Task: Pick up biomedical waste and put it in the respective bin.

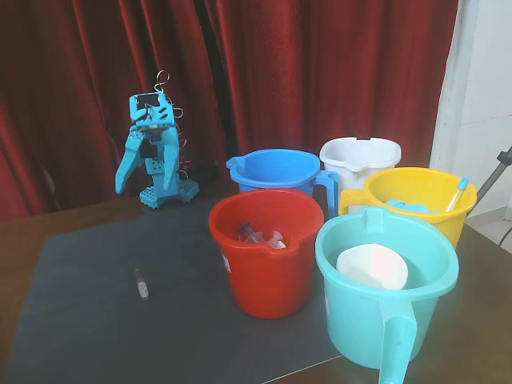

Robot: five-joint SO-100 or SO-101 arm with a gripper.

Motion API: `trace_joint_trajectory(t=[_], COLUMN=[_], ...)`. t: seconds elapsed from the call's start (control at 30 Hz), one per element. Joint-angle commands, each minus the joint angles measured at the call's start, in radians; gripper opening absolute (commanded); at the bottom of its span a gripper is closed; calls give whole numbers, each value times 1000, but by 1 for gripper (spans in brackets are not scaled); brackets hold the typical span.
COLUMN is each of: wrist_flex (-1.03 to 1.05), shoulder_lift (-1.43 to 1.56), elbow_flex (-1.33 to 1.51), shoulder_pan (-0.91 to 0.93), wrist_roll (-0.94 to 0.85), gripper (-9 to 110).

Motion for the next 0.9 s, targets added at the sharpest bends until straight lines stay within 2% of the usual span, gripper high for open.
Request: trace_joint_trajectory(t=[0.0,0.37,0.6,0.77,0.87], wrist_flex=[-81,-675,-871,-1178,-1275], shoulder_lift=[-91,-683,-1080,-1427,-1549], elbow_flex=[-8,-34,-166,-218,-235], shoulder_pan=[-8,-6,-6,-6,-6], wrist_roll=[-3,-41,-44,-44,-44], gripper=[31,31,31,31,31])
